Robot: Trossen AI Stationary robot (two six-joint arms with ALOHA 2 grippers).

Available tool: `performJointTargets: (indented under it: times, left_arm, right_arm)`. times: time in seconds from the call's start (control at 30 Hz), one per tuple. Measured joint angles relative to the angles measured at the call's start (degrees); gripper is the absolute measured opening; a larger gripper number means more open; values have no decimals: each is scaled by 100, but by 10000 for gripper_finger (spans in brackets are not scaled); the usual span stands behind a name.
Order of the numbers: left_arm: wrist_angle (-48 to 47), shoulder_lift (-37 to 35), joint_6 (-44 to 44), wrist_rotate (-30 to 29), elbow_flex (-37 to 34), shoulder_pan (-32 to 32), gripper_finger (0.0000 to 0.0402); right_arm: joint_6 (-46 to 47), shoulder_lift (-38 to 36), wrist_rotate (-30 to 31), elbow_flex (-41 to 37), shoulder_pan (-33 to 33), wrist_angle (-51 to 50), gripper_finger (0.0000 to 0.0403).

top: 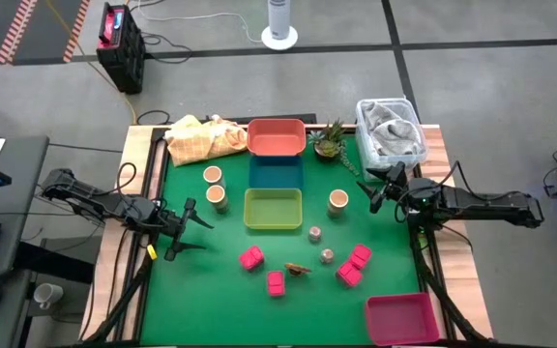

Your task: Sort spices by type

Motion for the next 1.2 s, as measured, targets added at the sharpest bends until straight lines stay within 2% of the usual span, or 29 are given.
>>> performJointTargets:
  times: [1.0, 1.1, 1.2]
  left_arm:
    - [9, 0, 37, 2, -2, -2, 265]
    - [10, 0, -285, 2, -2, -2, 265]
    - [33, -1, -1096, 2, -1, -1, 265]
  right_arm:
    - [2, -1, 0, -1, 0, 0, 304]
    - [0, 2, -1, 1, -1, 0, 304]
    - [0, -1, -1, -1, -1, 2, 304]
